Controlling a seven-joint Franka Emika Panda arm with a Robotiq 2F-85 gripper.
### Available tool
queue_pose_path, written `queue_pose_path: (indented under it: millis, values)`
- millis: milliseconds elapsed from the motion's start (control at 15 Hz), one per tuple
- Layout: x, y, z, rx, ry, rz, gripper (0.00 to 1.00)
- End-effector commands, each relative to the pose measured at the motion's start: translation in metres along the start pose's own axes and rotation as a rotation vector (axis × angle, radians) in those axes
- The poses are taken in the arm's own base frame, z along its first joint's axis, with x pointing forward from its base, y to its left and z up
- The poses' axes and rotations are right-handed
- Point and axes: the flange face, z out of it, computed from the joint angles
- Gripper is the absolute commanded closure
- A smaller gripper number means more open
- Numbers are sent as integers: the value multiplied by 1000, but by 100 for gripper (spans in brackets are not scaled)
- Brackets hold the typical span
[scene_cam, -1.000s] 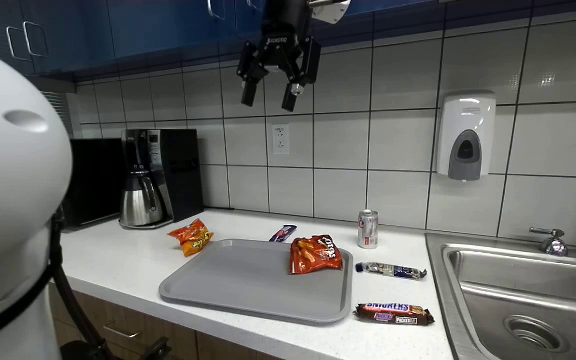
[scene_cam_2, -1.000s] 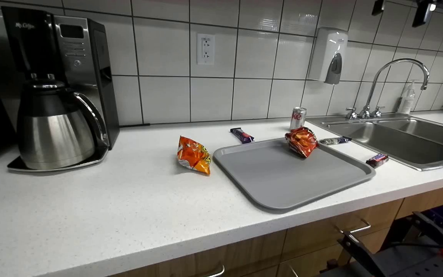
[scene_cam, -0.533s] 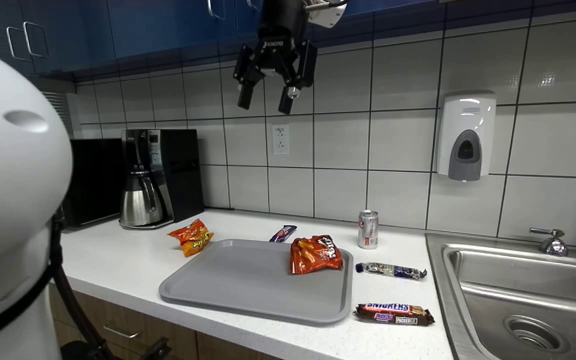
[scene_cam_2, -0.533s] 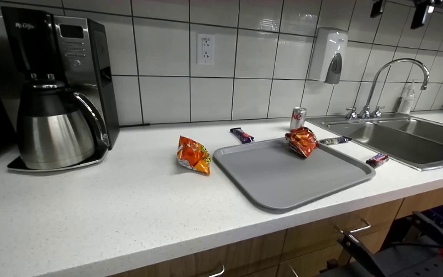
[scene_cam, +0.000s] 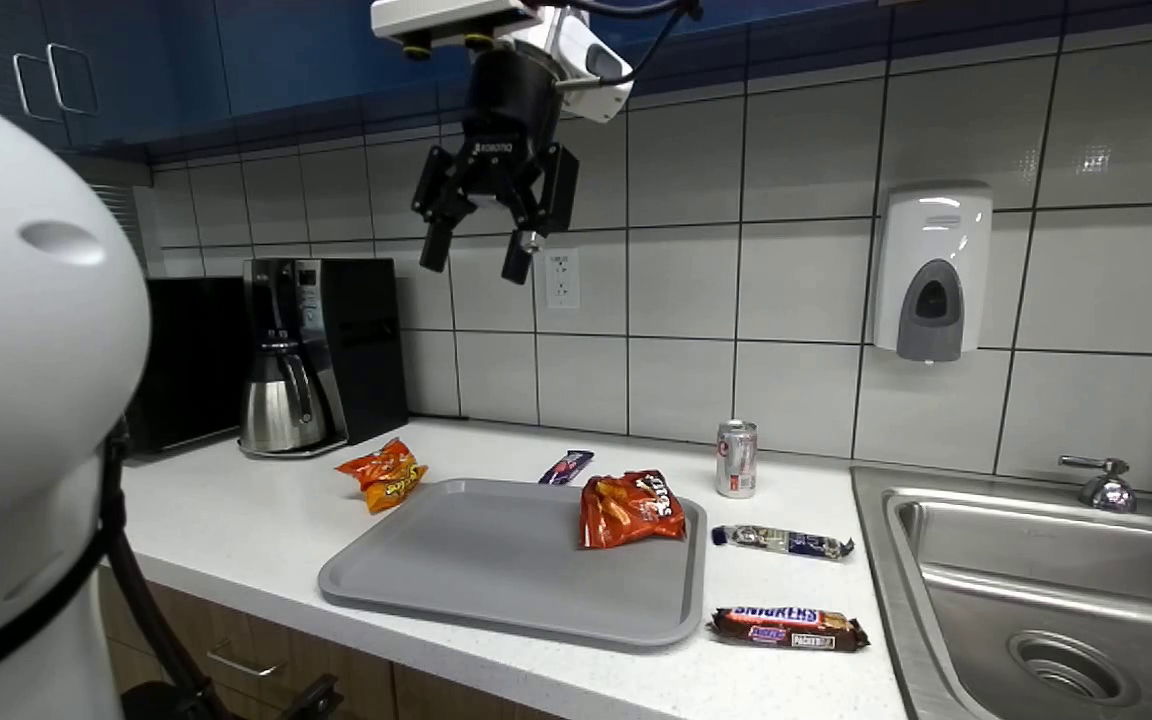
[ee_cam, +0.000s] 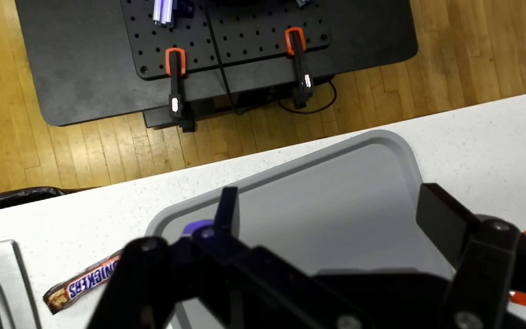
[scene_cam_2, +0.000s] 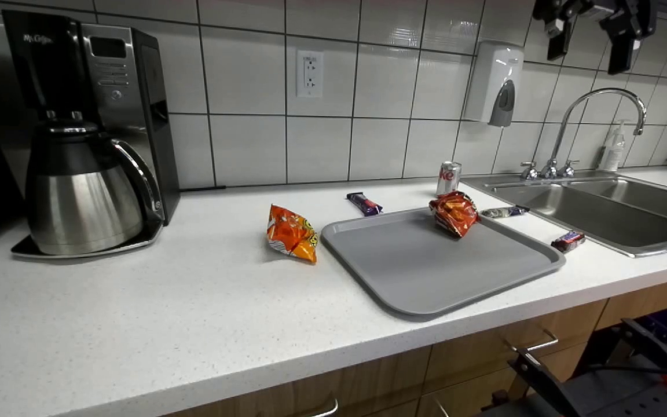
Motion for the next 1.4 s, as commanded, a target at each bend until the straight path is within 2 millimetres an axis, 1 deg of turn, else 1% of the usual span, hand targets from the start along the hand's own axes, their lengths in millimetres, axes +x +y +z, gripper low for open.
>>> queue_pose_path:
  millis: [0,267,533,1000,1333]
  values:
    - [-7,-16,18,-41,5,-25,0]
    - [-4,-29,40,-85,-4,-60,0]
    - [5,-36,64,-115,20,-72,0]
    - [25,-35,93,-117,113,-89,0]
    - [44,-36,107,-134,184,-99,0]
